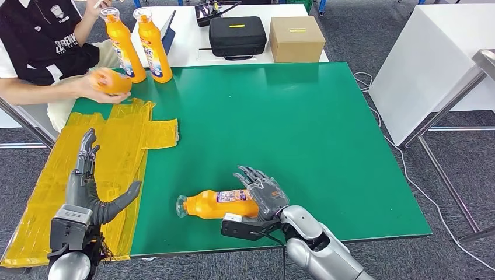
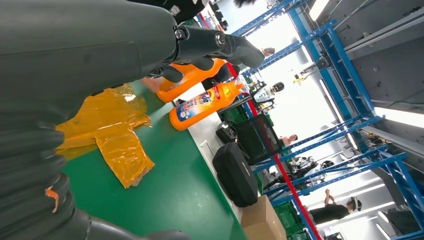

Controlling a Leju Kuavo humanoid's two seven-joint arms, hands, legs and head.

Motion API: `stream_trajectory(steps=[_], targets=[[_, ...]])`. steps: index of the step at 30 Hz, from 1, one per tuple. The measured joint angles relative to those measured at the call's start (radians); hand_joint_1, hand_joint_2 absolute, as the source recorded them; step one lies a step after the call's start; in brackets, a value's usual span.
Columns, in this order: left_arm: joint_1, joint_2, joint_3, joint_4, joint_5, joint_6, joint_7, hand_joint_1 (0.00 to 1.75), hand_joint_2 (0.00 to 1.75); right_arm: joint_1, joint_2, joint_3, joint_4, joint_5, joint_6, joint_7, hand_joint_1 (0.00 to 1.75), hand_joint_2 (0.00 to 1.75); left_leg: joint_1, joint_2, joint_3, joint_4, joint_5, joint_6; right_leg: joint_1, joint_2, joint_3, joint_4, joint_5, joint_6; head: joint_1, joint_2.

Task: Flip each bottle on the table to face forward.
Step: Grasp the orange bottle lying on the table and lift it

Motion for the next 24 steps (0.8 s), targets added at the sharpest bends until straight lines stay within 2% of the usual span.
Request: stream_trajectory(steps=[20, 21, 24], targets=[[-0.001, -0.002, 0.0, 0.001, 0.009, 0.008, -0.01, 0.0, 1.75, -0.105, 0.078, 0.035, 0.228, -0.063, 0.034, -0.002, 0.0, 1.75, 0.0, 0.001, 0.003, 0.0, 0.0, 0.0, 0.0, 0.0, 0.002, 0.0, 0.0, 0.0, 0.0, 0.0], [-0.001, -0.002, 0.0, 0.001, 0.009, 0.009, -0.01, 0.0, 1.75, -0.11, 0.081, 0.035, 0.236, -0.065, 0.034, -0.002, 0.08, 1.75, 0.0, 0.001, 0.004, 0.0, 0.0, 0.0, 0.0, 0.0, 0.003, 0.0, 0.0, 0.0, 0.0, 0.0], [-0.001, -0.002, 0.0, 0.001, 0.01, 0.01, -0.011, 0.0, 1.75, -0.126, 0.089, 0.036, 0.265, -0.073, 0.035, -0.002, 0.58, 1.75, 0.0, 0.001, 0.006, 0.0, 0.0, 0.0, 0.0, 0.0, 0.003, 0.0, 0.0, 0.0, 0.0, 0.0]])
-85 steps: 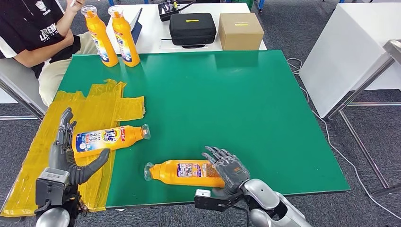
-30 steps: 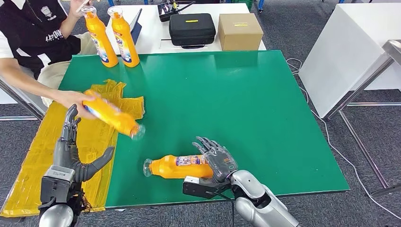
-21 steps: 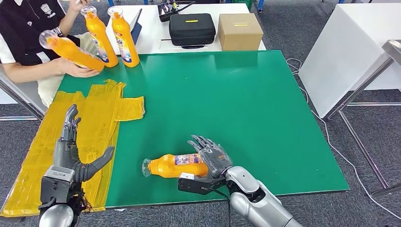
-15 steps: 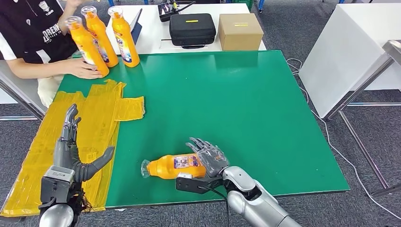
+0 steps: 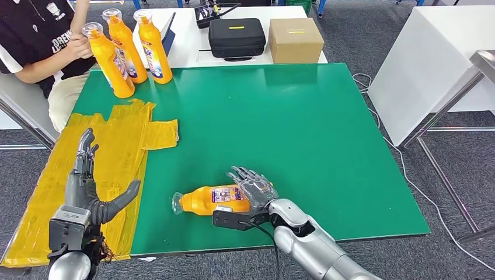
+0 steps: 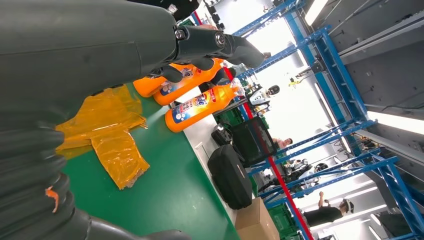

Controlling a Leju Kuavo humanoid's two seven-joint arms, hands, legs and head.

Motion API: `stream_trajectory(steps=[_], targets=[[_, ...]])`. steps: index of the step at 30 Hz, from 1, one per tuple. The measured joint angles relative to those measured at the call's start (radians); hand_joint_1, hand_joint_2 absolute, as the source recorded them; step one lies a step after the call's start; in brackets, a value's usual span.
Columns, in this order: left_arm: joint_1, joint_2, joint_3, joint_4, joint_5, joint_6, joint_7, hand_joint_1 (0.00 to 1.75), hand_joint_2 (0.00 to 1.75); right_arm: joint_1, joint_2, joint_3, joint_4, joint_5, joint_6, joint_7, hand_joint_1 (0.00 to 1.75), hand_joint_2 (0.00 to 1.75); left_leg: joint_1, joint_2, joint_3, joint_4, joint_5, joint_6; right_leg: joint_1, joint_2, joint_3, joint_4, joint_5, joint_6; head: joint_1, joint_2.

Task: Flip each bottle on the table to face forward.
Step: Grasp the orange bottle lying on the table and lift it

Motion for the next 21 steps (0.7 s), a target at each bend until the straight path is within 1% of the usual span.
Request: stream_trajectory(steps=[1, 4, 5, 16, 21], targets=[[0.0, 0.0, 0.0, 0.0, 0.0, 0.0, 0.0, 0.0, 1.75, -0.006, 0.003, 0.0, 0.01, -0.002, 0.0, 0.0, 0.91, 1.75, 0.0, 0.0, 0.001, 0.0, 0.0, 0.0, 0.0, 0.0, -0.001, 0.0, 0.0, 0.0, 0.0, 0.0], [0.0, 0.0, -0.001, 0.0, 0.001, 0.0, -0.001, 0.0, 1.75, -0.02, 0.012, 0.0, 0.04, -0.005, -0.006, 0.0, 1.72, 1.75, 0.0, 0.0, 0.004, 0.0, -0.002, -0.002, 0.0, 0.0, -0.004, 0.0, -0.001, -0.001, 0.0, 0.0], [0.0, 0.0, -0.001, 0.0, 0.001, 0.0, -0.001, 0.0, 1.75, -0.023, 0.016, 0.0, 0.048, -0.005, -0.009, 0.0, 1.75, 1.75, 0.0, 0.0, 0.004, 0.0, -0.002, -0.002, 0.0, 0.0, -0.004, 0.0, -0.001, -0.001, 0.0, 0.0], [0.0, 0.0, -0.002, 0.0, 0.003, 0.007, -0.001, 0.0, 1.75, -0.038, 0.037, -0.001, 0.087, 0.001, -0.024, -0.001, 1.75, 1.75, 0.0, 0.0, 0.007, 0.0, -0.002, -0.002, 0.0, 0.0, -0.002, 0.0, -0.001, -0.001, 0.0, 0.0], [0.001, 0.0, -0.004, 0.0, 0.008, 0.001, 0.004, 0.0, 1.75, -0.027, 0.044, -0.021, 0.088, -0.038, -0.091, -0.042, 1.75, 1.75, 0.0, 0.0, 0.006, 0.0, -0.002, -0.002, 0.001, 0.0, -0.002, 0.0, -0.001, -0.001, 0.0, 0.0]])
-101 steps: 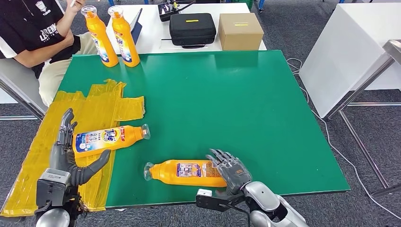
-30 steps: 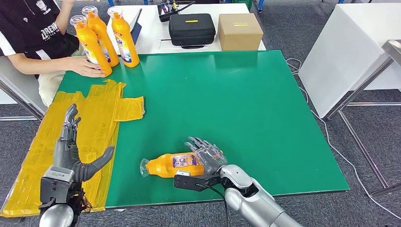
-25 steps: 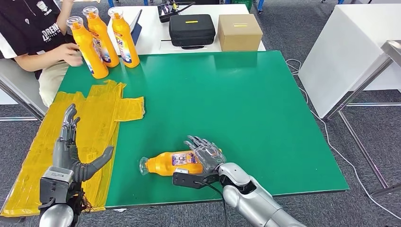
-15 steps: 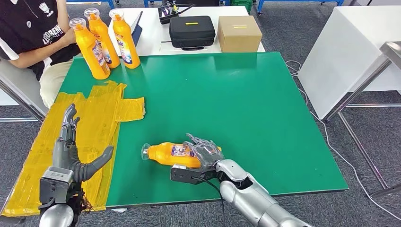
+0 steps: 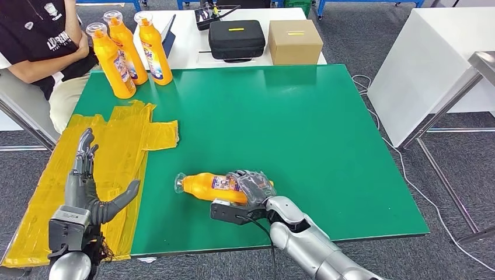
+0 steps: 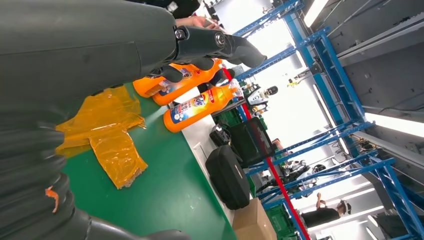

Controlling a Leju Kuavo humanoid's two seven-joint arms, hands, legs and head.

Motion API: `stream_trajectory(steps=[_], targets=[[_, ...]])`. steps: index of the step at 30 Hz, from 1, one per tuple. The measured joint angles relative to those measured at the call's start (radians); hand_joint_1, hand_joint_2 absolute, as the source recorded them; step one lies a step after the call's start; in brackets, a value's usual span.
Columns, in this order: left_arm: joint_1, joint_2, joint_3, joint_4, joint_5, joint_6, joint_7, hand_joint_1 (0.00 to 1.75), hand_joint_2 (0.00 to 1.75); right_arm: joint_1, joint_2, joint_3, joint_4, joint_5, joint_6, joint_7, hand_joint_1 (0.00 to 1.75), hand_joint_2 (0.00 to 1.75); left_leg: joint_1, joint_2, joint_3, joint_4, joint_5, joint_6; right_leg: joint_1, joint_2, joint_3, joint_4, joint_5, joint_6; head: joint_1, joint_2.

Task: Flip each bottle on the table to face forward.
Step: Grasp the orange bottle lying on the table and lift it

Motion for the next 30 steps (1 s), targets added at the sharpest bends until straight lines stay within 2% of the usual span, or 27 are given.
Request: stream_trajectory(steps=[6, 21, 25, 30], targets=[[0.001, 0.0, -0.016, 0.001, 0.013, -0.033, 0.014, 0.0, 1.75, 0.031, 0.007, -0.054, -0.023, -0.068, -0.059, -0.063, 1.75, 1.75, 0.0, 0.0, -0.003, 0.0, 0.001, 0.001, 0.0, 0.0, 0.008, 0.0, 0.001, 0.001, 0.0, 0.0], [-0.001, -0.001, -0.03, 0.012, 0.016, -0.044, 0.022, 0.0, 1.75, 0.049, 0.012, -0.084, -0.04, -0.083, -0.072, -0.077, 1.75, 1.75, 0.0, 0.0, -0.004, 0.0, 0.001, 0.001, 0.0, 0.0, 0.006, 0.0, 0.001, 0.001, 0.0, 0.0], [-0.025, -0.004, -0.044, 0.036, 0.046, -0.109, 0.059, 0.0, 1.75, 0.077, 0.022, -0.116, -0.066, -0.165, -0.15, -0.144, 1.75, 1.75, 0.0, -0.001, -0.007, 0.0, 0.001, 0.001, 0.0, -0.001, 0.003, 0.0, 0.001, 0.001, 0.0, 0.0], [-0.101, -0.017, -0.095, 0.111, 0.096, -0.195, 0.106, 0.0, 1.75, 0.094, 0.044, -0.178, -0.124, -0.304, -0.216, -0.222, 1.75, 1.75, -0.001, -0.001, -0.008, 0.0, 0.002, 0.001, 0.0, -0.001, 0.002, 0.0, 0.001, 0.001, 0.0, 0.0]])
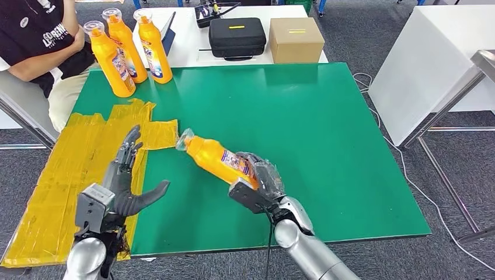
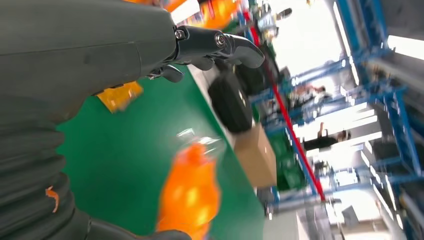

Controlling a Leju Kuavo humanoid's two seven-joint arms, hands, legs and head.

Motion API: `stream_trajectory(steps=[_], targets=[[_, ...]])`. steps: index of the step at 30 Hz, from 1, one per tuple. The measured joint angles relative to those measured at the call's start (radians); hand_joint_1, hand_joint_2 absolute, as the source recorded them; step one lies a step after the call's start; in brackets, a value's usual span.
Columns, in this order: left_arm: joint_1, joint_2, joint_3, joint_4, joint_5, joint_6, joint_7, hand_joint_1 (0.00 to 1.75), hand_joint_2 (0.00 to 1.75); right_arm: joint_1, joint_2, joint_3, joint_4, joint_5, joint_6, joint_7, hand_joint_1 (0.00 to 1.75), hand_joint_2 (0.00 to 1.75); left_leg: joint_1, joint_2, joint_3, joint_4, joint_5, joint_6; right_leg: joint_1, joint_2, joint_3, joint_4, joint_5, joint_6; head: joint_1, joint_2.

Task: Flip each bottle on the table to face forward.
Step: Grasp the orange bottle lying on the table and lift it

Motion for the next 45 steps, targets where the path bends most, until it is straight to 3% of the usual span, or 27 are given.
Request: stream_trajectory(steps=[8, 17, 25, 31, 38, 45], targets=[[-0.11, -0.032, -0.105, 0.119, 0.064, -0.061, 0.049, 0.0, 1.75, 0.01, 0.045, -0.067, -0.037, -0.095, -0.055, -0.043, 1.75, 1.75, 0.0, 0.0, -0.002, 0.0, 0.0, 0.0, 0.0, 0.0, -0.002, 0.0, 0.0, 0.0, 0.0, 0.0], [-0.151, -0.056, -0.152, 0.177, 0.103, -0.081, 0.068, 0.0, 1.75, 0.03, 0.075, -0.094, -0.09, -0.091, -0.06, -0.062, 1.75, 1.75, 0.0, 0.0, -0.004, 0.0, 0.0, 0.0, 0.0, 0.0, -0.003, 0.0, 0.0, 0.0, 0.0, 0.0], [-0.185, -0.079, -0.181, 0.222, 0.128, -0.082, 0.076, 0.0, 1.75, 0.061, 0.108, -0.106, -0.18, -0.206, -0.048, -0.233, 1.75, 1.75, 0.0, 0.0, -0.005, 0.0, 0.0, 0.0, 0.0, 0.0, -0.004, 0.0, 0.0, 0.0, 0.0, 0.0], [-0.206, -0.089, -0.187, 0.244, 0.162, -0.081, 0.073, 0.0, 1.75, 0.071, 0.143, -0.092, -0.193, -0.234, -0.061, -0.305, 1.75, 1.75, 0.0, 0.0, -0.005, 0.0, 0.0, 0.0, 0.0, 0.0, -0.004, 0.0, 0.0, 0.0, 0.0, 0.0], [-0.213, -0.087, -0.161, 0.243, 0.201, -0.076, 0.071, 0.0, 1.75, 0.067, 0.174, -0.039, -0.179, -0.176, -0.16, -0.388, 1.75, 1.75, 0.0, 0.0, -0.006, 0.0, 0.0, 0.0, 0.001, 0.0, -0.005, 0.001, 0.0, 0.0, 0.0, 0.0], [-0.213, -0.077, -0.11, 0.243, 0.242, -0.072, 0.061, 0.0, 1.75, 0.039, 0.178, 0.03, -0.136, -0.127, -0.217, -0.399, 1.75, 1.75, 0.0, 0.0, -0.006, 0.0, 0.0, 0.0, 0.001, 0.0, -0.005, 0.001, 0.0, 0.0, 0.0, 0.0]])
